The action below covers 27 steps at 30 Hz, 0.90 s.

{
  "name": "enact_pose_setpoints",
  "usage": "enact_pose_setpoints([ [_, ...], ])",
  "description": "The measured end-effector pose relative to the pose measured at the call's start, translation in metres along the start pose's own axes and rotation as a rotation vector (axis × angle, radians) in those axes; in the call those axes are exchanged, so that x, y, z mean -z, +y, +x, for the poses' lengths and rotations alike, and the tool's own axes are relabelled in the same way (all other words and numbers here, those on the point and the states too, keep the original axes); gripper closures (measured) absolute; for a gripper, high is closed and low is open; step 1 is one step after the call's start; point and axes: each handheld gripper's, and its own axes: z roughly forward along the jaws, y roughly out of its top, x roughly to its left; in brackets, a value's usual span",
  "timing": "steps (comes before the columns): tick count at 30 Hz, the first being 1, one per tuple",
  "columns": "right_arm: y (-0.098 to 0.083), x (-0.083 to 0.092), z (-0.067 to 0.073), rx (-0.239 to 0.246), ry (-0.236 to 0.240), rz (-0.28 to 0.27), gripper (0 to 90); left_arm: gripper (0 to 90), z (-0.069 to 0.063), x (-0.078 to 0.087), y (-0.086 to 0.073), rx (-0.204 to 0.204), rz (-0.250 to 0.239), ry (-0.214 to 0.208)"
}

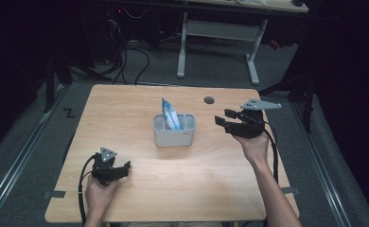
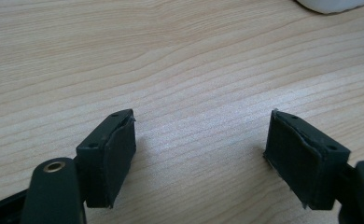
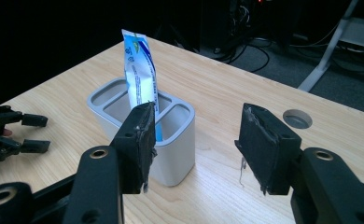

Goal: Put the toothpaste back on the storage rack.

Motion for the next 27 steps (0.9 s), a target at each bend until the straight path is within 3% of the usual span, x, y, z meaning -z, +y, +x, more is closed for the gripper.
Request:
enact_pose_setpoints([
  [7,-0.005,0.011,-0.004,-0.035,0.024,-0.02,46.7,24.5,0.0,0.0,0.0,0.0,0.0,0.0],
  [27,-0.029,0.038,-0.016,-0.07,-0.017,-0.036,46.9,24.5,0.0,0.0,0.0,0.0,0.002,-0.001],
])
